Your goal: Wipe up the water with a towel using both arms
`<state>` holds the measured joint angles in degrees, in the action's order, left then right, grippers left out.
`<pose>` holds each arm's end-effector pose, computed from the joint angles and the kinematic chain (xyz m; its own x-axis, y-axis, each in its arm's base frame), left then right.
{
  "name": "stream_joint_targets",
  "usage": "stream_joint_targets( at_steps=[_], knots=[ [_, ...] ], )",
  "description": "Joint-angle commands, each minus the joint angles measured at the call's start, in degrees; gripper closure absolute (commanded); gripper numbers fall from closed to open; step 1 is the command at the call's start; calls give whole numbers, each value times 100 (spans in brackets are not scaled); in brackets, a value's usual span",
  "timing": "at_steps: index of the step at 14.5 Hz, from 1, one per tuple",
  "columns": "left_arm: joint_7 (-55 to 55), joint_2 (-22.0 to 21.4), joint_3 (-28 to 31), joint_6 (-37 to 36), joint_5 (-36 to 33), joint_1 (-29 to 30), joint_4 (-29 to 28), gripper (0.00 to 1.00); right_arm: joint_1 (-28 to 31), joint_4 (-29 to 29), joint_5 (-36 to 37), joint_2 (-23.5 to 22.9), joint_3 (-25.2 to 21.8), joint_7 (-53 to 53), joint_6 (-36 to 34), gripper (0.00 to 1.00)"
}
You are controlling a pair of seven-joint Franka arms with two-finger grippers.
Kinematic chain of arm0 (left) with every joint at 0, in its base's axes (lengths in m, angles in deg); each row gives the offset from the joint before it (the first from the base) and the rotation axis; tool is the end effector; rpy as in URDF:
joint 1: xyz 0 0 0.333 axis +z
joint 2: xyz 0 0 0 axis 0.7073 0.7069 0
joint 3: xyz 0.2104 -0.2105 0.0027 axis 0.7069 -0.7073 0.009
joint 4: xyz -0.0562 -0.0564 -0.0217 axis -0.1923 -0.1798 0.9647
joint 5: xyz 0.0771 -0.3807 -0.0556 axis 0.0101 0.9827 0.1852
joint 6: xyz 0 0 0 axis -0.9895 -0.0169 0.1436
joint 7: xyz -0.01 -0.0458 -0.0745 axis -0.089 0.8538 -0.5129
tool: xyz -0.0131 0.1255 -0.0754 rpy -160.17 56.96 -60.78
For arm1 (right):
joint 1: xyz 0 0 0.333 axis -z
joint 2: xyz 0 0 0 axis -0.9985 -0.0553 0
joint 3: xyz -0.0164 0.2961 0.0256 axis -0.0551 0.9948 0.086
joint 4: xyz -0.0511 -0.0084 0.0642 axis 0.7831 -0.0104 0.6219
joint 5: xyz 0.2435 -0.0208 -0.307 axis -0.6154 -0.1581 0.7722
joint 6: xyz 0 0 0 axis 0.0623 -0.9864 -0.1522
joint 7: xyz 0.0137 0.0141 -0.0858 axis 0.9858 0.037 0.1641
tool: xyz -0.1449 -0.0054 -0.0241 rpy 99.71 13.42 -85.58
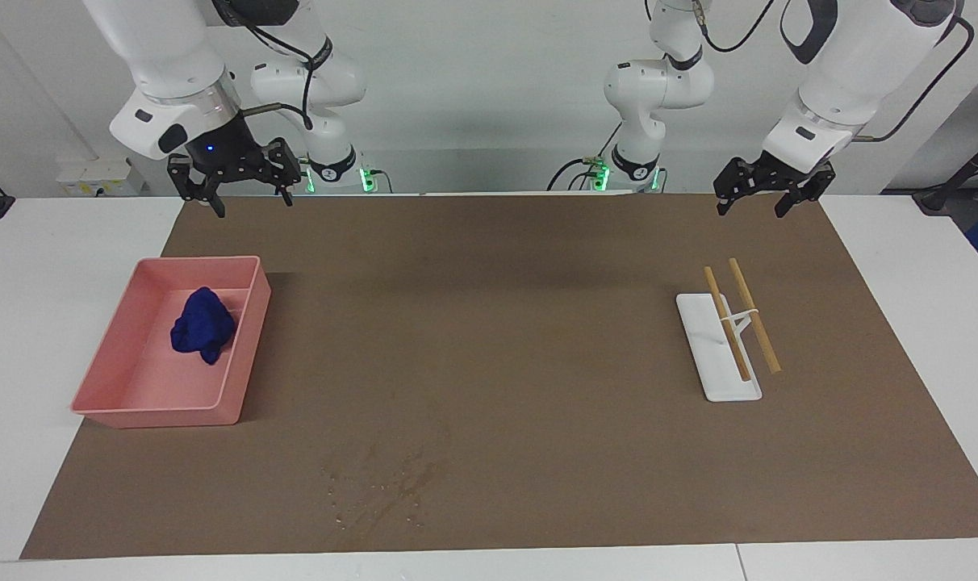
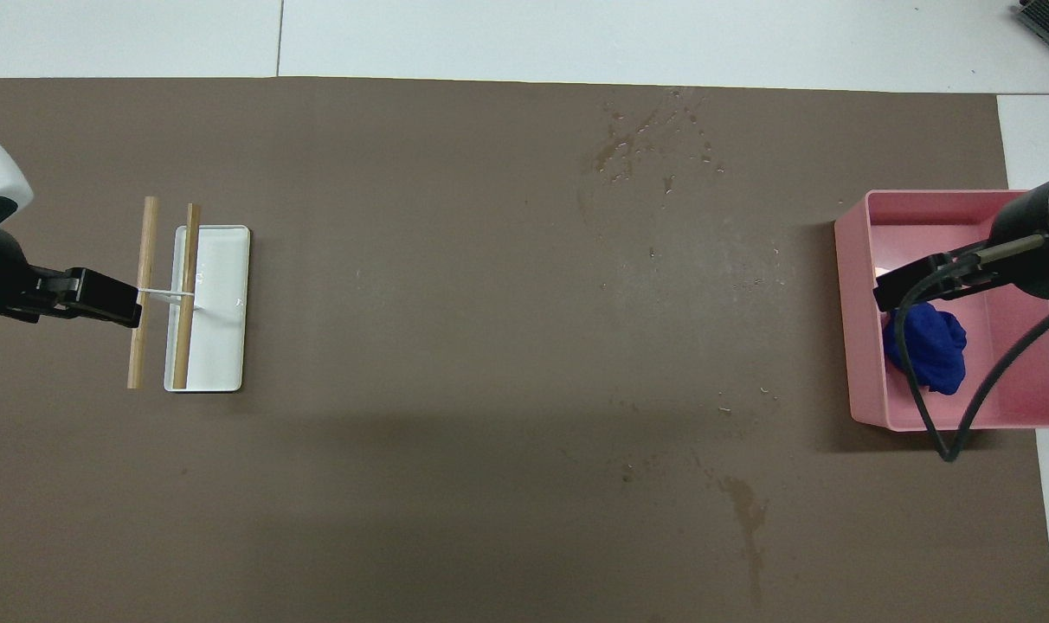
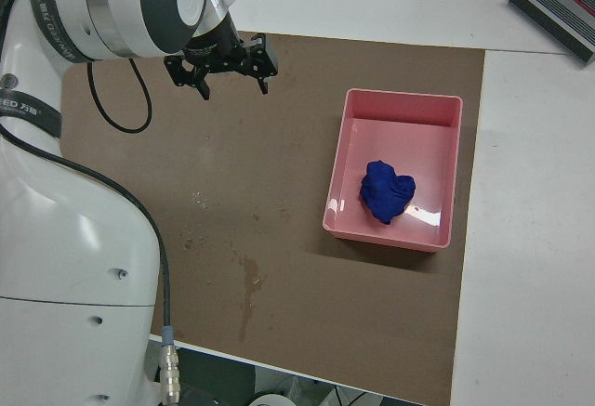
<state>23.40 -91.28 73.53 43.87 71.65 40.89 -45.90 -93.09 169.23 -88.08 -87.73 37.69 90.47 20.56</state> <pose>0.5304 -0.0525 0.5564 0.9895 -0.1170 -0.0850 -0.1158 -0.9931 0.0191 0.5475 0.0515 0.5887 0.9811 0.1828 -0.0635 0.1827 -0.9831 -0.0070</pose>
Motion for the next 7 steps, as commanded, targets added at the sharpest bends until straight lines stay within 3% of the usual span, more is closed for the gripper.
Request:
stream_joint_targets(
  at_steps=[1,7],
  knots=[
    [-36,-75,-1,-35,-111,-27,-77,0,72,162,65,135,32,-317,-177,0],
    [-36,-75,-1,-35,-111,-27,-68,0,116,215,65,249,23,-300,-433,0]
  ],
)
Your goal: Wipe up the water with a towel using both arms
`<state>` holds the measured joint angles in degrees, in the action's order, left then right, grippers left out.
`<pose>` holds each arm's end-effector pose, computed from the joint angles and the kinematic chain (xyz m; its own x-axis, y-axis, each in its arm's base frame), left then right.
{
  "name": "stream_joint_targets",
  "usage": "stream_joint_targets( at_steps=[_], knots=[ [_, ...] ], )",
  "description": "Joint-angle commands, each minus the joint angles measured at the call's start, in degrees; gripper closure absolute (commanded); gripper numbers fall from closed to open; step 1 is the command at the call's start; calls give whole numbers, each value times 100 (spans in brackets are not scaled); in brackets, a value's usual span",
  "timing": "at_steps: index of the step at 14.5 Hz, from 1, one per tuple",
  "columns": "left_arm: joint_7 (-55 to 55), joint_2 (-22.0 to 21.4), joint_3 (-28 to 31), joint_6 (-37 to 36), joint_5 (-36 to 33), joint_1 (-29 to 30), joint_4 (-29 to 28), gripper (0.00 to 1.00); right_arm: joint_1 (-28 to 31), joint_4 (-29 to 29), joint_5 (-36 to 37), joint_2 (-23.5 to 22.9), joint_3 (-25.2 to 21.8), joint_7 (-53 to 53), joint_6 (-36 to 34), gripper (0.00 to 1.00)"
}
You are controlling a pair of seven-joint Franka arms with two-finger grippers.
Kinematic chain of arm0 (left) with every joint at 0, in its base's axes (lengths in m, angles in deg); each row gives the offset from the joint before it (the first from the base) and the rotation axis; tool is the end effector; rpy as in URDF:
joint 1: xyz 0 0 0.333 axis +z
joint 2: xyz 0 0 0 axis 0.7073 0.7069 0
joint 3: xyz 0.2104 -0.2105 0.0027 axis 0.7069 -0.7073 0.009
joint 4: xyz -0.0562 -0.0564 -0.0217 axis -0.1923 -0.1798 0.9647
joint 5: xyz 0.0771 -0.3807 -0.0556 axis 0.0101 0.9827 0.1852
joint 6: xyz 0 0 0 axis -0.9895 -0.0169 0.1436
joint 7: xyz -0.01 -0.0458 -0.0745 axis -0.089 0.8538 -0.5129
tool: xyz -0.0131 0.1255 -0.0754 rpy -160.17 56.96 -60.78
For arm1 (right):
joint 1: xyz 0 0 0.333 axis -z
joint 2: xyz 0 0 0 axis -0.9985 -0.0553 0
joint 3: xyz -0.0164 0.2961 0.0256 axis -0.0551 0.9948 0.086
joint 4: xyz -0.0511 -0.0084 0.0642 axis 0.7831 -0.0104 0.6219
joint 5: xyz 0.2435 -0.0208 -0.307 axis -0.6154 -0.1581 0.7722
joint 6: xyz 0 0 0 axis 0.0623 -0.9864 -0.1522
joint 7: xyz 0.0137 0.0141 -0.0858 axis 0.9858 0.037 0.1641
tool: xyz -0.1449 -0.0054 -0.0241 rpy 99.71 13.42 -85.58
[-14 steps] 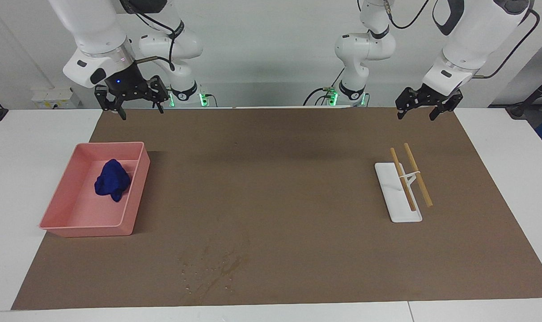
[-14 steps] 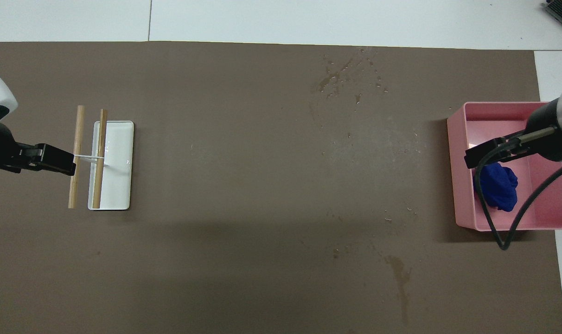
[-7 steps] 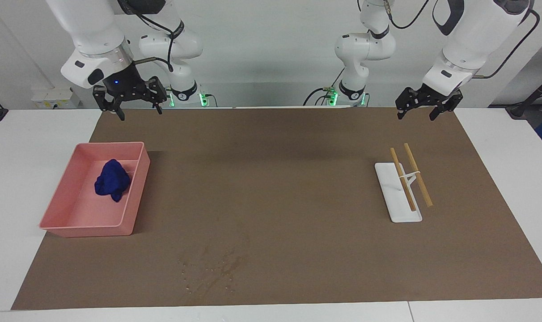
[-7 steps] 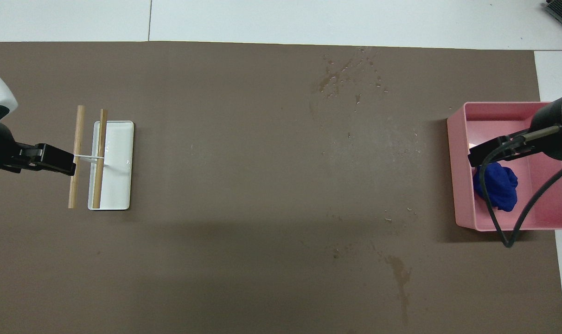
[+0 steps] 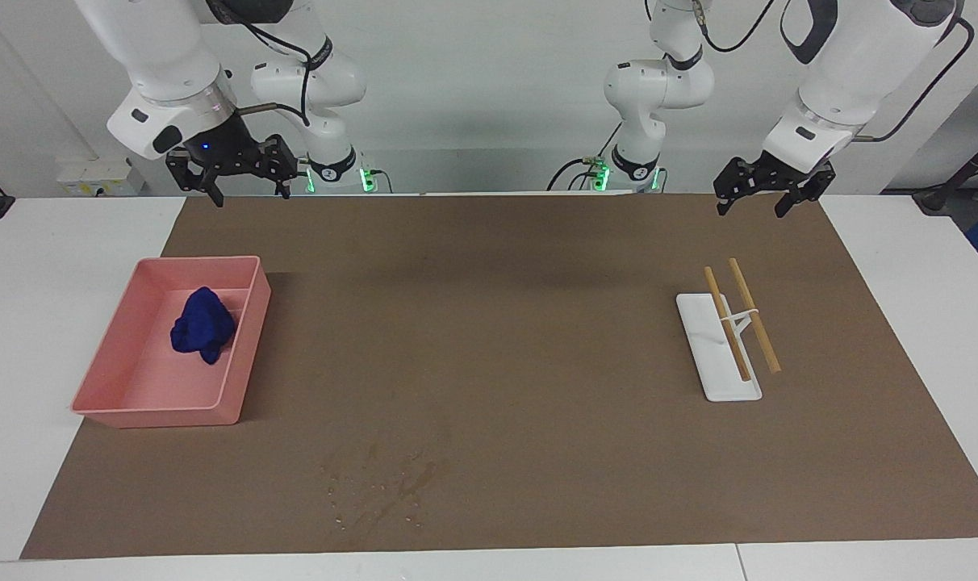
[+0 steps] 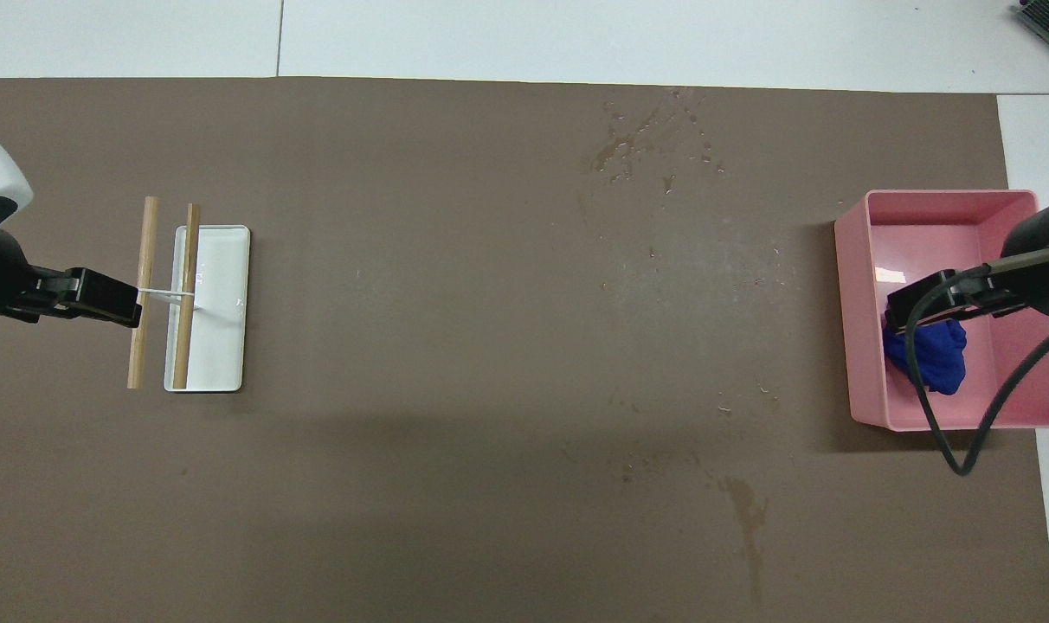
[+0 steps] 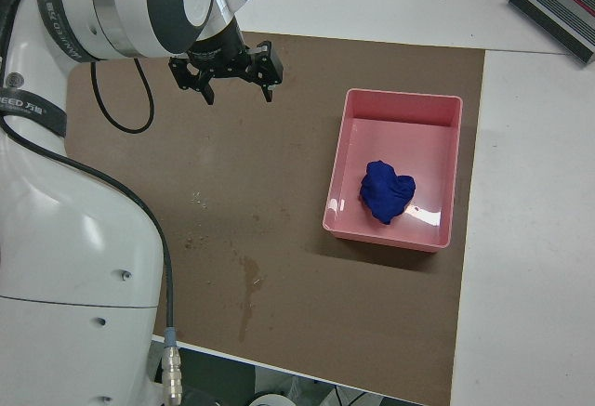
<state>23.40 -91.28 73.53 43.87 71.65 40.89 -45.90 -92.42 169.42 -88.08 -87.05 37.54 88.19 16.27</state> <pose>0.5304 -0.0525 0.5564 0.9895 -0.1170 -0.0850 -0.1158 -0.9931 0.0191 0.5335 0.0425 0.5882 0.9831 0.1290 -0.1297 0.1291 -0.9916 -0.0080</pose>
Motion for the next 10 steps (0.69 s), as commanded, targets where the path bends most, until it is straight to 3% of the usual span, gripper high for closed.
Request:
stream_joint_targets(
  at_steps=[1,3,10],
  knots=[
    [-36,-67,-1,-35,-111,-27,-68,0,110,205,65,181,46,-55,-4,0],
    [-36,-67,-1,-35,-111,-27,-68,0,417,240,56,181,116,59,31,0],
    [-36,-67,-1,-35,-111,-27,-68,0,577,240,47,181,213,182,66,0]
  ],
)
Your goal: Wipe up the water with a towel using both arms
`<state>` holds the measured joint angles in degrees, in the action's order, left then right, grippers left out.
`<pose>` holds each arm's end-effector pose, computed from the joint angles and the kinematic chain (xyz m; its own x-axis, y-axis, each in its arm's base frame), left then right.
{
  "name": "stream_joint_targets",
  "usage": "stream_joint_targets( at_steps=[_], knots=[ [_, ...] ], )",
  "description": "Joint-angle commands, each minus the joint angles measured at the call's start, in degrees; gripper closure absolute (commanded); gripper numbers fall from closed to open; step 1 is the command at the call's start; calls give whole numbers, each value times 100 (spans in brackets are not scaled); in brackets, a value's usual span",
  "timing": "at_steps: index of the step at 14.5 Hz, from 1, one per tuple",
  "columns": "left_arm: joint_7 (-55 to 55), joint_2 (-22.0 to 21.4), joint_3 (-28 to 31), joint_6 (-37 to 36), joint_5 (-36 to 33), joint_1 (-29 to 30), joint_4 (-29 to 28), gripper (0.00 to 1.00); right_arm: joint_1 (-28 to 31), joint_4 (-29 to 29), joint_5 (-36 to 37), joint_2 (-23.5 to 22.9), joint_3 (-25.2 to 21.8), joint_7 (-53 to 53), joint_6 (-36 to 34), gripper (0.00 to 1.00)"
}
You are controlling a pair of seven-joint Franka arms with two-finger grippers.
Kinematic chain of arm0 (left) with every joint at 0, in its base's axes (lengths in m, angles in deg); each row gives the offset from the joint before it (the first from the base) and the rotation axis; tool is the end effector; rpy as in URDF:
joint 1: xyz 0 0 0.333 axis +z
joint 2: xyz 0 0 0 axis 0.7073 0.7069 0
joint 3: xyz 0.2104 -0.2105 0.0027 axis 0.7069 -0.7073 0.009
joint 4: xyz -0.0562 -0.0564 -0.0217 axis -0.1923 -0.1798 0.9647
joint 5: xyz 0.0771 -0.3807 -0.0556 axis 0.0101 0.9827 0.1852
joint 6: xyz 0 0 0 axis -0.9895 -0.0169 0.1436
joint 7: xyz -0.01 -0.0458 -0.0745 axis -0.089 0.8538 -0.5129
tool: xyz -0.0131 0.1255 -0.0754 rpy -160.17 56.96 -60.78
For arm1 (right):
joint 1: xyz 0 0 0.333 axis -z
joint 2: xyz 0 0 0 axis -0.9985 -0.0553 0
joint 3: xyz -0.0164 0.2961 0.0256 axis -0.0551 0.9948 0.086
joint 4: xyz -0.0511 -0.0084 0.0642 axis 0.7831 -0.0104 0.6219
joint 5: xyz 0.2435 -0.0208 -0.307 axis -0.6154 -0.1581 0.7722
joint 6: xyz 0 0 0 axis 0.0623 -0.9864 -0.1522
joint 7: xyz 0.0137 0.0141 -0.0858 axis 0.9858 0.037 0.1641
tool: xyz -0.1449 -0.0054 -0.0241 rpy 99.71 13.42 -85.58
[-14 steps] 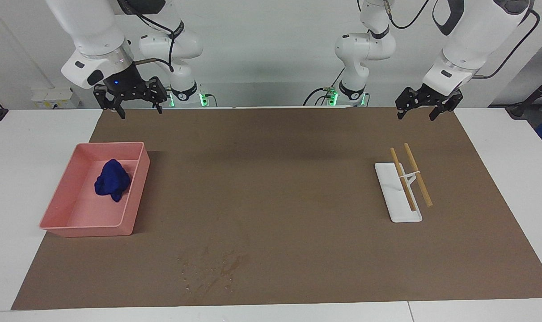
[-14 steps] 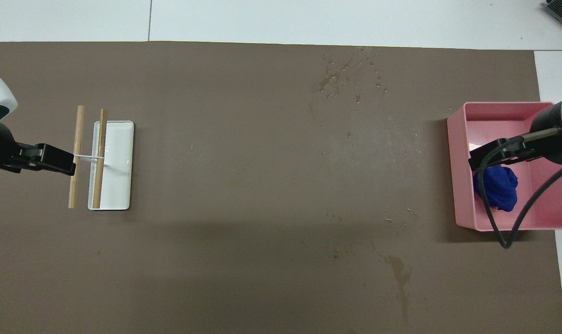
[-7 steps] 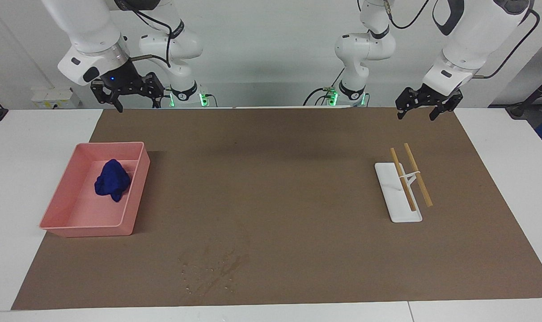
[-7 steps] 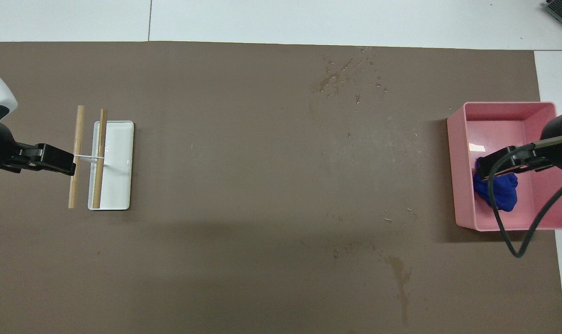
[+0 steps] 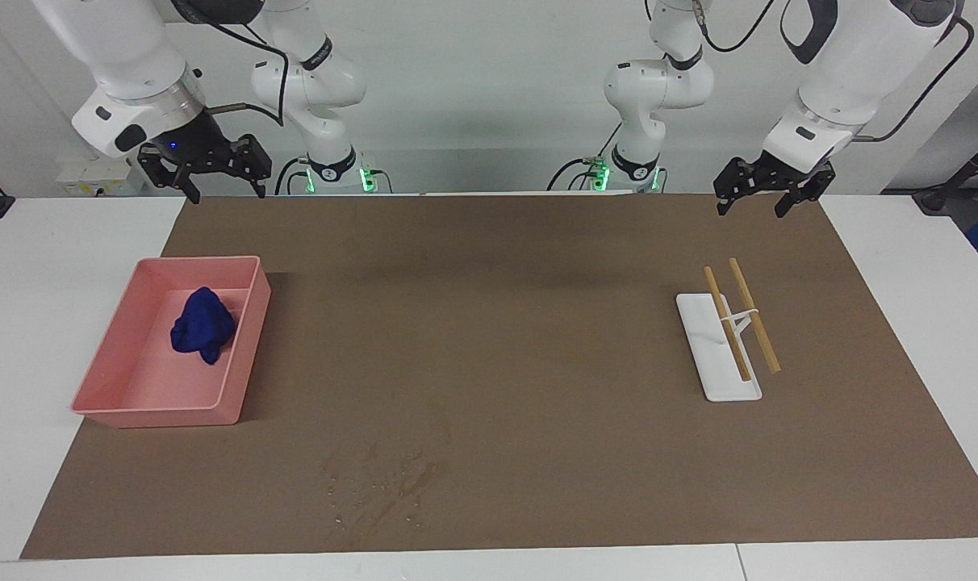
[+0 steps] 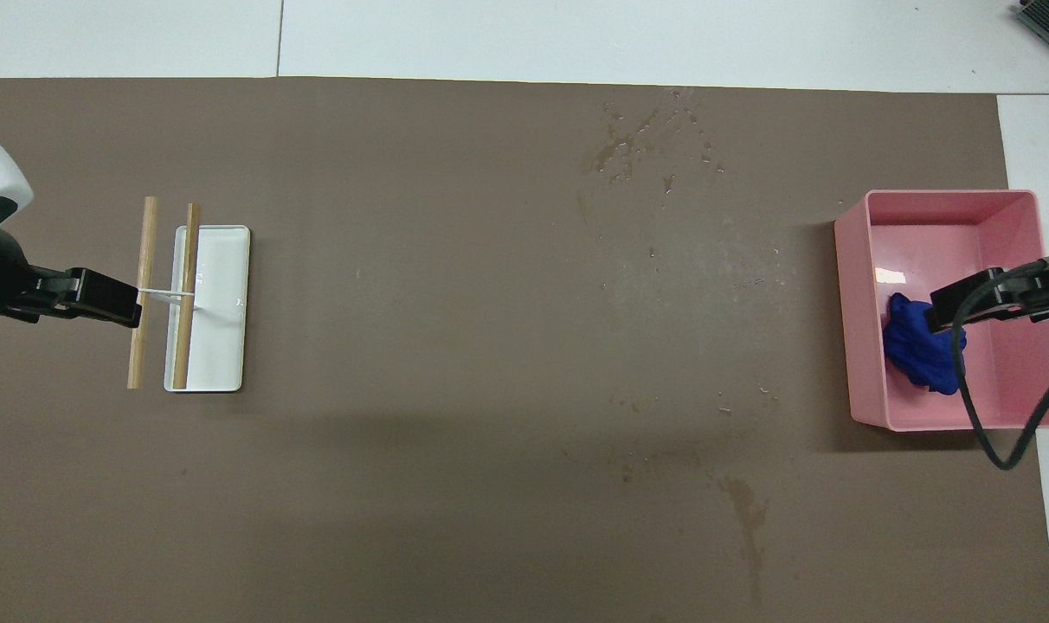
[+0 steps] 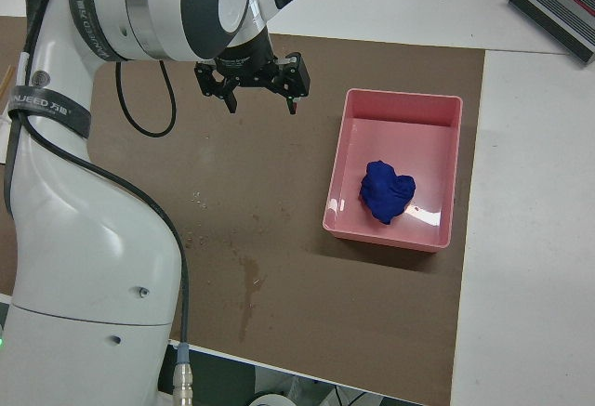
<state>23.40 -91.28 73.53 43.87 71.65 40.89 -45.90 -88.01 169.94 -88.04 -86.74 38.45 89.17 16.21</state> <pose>0.5304 -0.0525 0.5564 0.9895 -0.1170 -0.0850 -0.1158 -0.9931 0.0191 0.5332 0.0096 0.5870 0.9872 0.0857 -0.1342 0.0851 -0.9963 -0.0104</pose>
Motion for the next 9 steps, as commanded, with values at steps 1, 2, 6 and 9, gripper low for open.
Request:
stream_joint_targets(
  at_steps=[1,2,6,9],
  knots=[
    [-36,-67,-1,-35,-111,-27,-68,0,135,188,44,150,123,84,72,0],
    [-36,-67,-1,-35,-111,-27,-68,0,135,188,44,150,123,84,72,0],
    [-36,-67,-1,-35,-111,-27,-68,0,127,197,44,150,123,84,72,0],
    [-36,-75,-1,-35,-111,-27,-68,0,109,223,44,159,122,93,273,0]
  ],
)
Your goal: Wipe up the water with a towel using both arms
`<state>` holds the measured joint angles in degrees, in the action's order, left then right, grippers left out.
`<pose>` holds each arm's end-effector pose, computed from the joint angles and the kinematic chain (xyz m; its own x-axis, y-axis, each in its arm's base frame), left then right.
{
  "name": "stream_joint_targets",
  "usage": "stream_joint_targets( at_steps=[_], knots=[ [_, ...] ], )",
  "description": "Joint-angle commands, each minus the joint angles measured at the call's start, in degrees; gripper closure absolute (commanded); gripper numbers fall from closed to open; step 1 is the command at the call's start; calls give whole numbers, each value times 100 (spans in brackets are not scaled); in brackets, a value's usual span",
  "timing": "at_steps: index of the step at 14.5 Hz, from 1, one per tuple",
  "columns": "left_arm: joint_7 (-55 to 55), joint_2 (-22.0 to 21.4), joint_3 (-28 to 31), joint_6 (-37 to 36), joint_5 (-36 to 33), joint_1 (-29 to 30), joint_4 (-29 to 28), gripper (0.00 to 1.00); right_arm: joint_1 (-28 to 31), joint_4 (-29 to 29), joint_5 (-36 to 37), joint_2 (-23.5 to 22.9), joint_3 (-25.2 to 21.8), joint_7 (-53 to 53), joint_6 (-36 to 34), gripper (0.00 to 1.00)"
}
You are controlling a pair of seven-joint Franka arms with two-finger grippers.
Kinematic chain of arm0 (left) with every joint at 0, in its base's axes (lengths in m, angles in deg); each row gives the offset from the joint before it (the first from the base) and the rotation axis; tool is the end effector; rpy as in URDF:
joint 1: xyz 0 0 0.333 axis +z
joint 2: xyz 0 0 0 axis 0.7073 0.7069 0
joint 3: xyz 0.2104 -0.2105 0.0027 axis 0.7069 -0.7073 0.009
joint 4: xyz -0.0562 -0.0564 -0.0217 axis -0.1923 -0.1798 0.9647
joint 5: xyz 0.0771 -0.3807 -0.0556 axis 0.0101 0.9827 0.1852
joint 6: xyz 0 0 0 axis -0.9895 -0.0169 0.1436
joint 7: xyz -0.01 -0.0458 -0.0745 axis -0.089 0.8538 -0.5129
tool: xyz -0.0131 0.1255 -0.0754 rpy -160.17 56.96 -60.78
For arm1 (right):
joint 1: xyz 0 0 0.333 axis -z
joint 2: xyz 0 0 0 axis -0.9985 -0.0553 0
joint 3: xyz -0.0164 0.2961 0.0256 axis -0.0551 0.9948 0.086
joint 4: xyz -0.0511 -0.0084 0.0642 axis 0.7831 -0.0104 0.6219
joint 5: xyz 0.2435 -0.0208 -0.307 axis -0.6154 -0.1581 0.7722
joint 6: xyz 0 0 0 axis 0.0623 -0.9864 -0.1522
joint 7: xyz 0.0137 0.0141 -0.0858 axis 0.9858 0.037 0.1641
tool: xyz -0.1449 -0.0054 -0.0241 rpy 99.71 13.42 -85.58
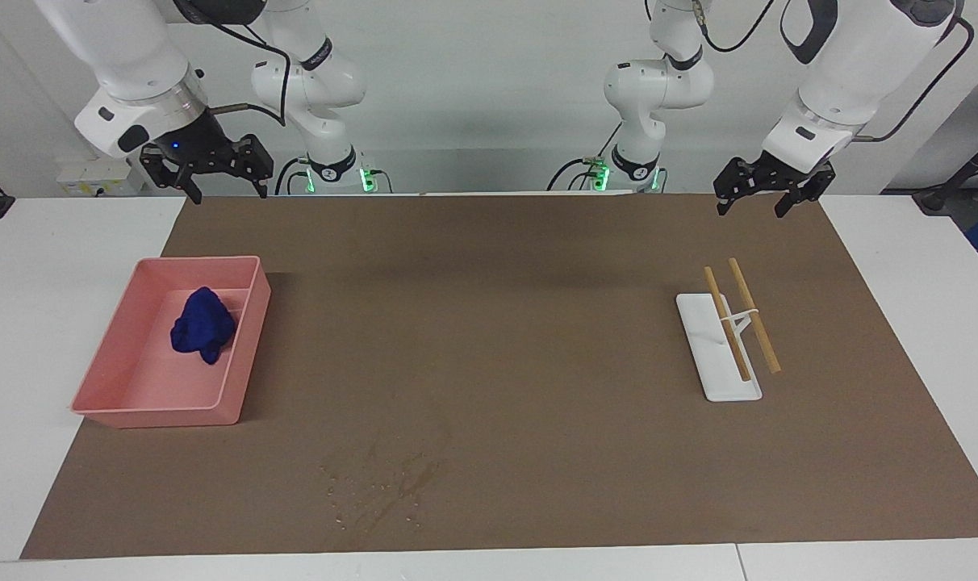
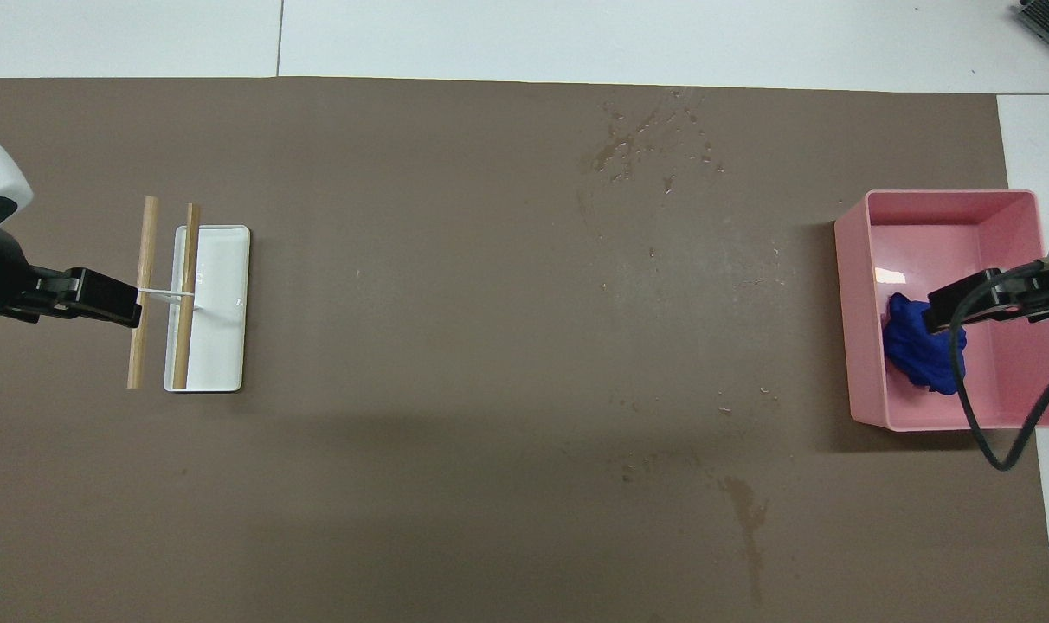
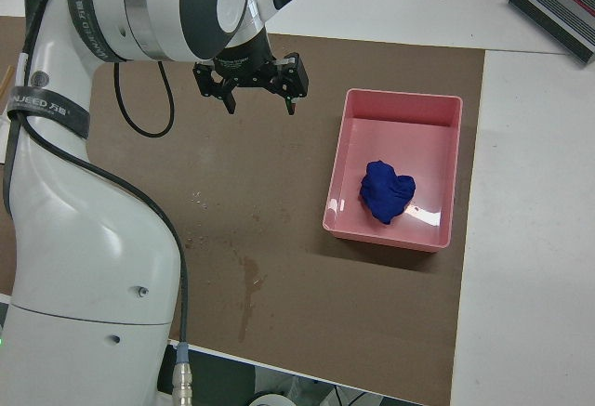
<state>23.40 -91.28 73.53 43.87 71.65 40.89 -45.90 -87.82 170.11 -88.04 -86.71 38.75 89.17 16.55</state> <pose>0.5304 -0.0525 0.5564 0.9895 -0.1170 -0.0850 -0.1158 -0.9931 0.0191 0.5338 0.0106 0.5863 0.9875 0.0876 -0.1307 0.0870 -0.9962 -0.0103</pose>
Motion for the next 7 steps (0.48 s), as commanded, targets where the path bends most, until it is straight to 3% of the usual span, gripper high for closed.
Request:
stream_joint_targets(
  at_steps=[1,7],
  knots=[
    [-36,-67,-1,-35,-111,-27,-68,0,82,214,44,147,84,85,318,0],
    [-36,-67,-1,-35,-111,-27,-68,0,126,241,44,155,84,93,425,0]
  ],
)
